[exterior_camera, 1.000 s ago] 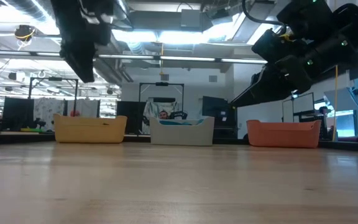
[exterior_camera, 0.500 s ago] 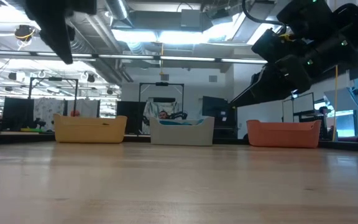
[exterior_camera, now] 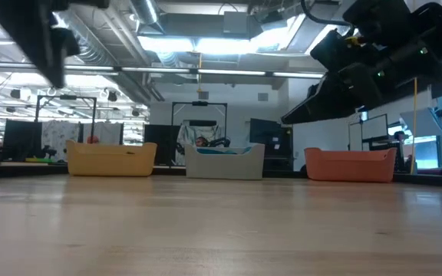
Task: Sort rubber bands into baskets
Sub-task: Put the black rubber band into the yellow bin
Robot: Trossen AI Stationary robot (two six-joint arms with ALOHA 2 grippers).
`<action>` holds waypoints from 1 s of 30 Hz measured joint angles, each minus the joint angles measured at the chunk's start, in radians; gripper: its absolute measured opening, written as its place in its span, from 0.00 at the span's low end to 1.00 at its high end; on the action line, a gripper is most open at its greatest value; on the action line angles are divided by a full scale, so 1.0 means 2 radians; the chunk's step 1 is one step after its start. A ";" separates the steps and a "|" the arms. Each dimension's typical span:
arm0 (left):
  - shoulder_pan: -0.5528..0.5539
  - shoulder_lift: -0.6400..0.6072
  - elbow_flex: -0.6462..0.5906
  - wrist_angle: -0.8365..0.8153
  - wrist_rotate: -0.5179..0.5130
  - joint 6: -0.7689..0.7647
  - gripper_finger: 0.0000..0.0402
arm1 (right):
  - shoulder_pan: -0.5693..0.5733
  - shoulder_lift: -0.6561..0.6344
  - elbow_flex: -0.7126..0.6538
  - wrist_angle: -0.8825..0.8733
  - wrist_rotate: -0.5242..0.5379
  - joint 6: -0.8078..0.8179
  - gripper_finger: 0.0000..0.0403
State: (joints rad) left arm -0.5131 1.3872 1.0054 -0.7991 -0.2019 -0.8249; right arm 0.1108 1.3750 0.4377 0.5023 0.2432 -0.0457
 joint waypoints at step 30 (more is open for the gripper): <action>-0.138 0.127 0.000 -0.015 0.253 -0.401 0.46 | 0.000 0.000 0.000 0.105 0.039 -0.112 0.45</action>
State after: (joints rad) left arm -0.7898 1.6404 1.0054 -0.8295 0.3044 -1.6274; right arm 0.1108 1.3750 0.4381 0.7124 0.3218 -0.2707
